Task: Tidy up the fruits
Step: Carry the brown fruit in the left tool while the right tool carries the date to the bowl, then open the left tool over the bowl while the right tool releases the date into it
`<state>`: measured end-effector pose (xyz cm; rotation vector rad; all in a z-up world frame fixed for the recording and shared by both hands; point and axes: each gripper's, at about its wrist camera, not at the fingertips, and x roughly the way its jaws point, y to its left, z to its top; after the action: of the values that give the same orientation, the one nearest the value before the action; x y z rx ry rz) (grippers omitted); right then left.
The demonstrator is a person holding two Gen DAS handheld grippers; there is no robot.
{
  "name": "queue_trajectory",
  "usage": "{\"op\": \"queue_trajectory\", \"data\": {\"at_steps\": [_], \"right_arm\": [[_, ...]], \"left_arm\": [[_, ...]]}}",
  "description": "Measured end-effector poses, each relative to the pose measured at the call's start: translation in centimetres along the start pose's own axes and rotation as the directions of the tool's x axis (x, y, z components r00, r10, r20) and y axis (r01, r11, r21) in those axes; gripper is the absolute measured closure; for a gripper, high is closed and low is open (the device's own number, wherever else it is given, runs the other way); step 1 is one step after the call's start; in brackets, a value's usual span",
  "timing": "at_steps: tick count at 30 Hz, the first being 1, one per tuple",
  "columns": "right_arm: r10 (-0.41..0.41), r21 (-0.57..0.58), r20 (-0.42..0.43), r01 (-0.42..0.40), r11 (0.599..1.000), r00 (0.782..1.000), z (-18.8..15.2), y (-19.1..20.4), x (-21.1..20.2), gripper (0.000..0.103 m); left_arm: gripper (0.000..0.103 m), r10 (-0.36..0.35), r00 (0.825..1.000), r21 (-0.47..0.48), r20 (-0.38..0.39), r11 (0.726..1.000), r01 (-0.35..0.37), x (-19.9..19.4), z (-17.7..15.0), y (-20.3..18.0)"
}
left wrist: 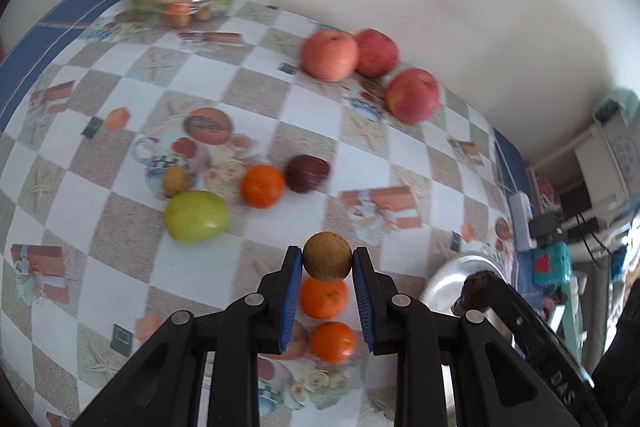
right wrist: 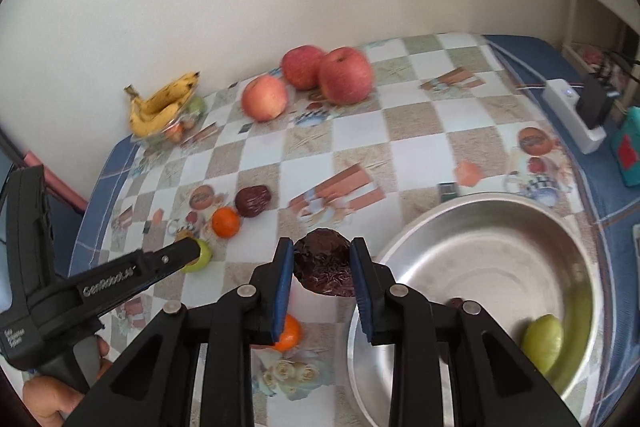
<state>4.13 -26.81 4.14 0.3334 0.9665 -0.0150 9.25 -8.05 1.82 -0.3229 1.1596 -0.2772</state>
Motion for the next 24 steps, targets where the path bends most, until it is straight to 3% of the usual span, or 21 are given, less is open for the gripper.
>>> {"op": "queue_trajectory", "data": {"at_steps": [7,11,13,15,16,22,24], "right_arm": [[-0.167,0.116,-0.011,0.167,0.979,0.986,-0.4,-5.8,-1.2,0.073],[-0.197,0.172,-0.026,0.199,0.965,0.98,-0.8,-8.3,-1.5,0.073],[-0.218,0.176,-0.034,0.221,0.959,0.975,-0.9,-8.9,-1.5,0.072],[-0.236,0.181,-0.04,0.239,0.954,0.971,-1.0,-9.2,-1.5,0.072],[-0.237,0.186,-0.043,0.241,0.953,0.971,-1.0,-9.4,-1.5,0.072],[-0.237,0.203,-0.048,0.241,0.949,0.97,-1.2,-9.7,-1.6,0.072],[-0.236,0.202,-0.052,0.242,0.949,0.97,-1.2,-9.6,-1.4,0.072]], "left_arm": [[0.075,-0.049,0.995,0.229,-0.087,0.971,0.068,2.1,-3.8,-7.3],[0.074,-0.054,0.988,0.314,-0.146,0.944,0.098,3.6,-6.3,-10.2],[0.071,-0.049,0.986,0.331,-0.159,0.938,0.1,4.0,-6.9,-10.8],[0.046,-0.032,0.987,0.339,-0.16,0.937,0.086,4.2,-7.2,-10.8],[0.041,-0.023,0.987,0.338,-0.156,0.938,0.075,4.2,-7.2,-10.7],[0.04,-0.003,0.989,0.306,-0.147,0.951,0.048,4.0,-6.5,-9.5],[0.034,0.015,0.991,0.288,-0.135,0.957,0.025,3.9,-6.1,-8.8]]}}
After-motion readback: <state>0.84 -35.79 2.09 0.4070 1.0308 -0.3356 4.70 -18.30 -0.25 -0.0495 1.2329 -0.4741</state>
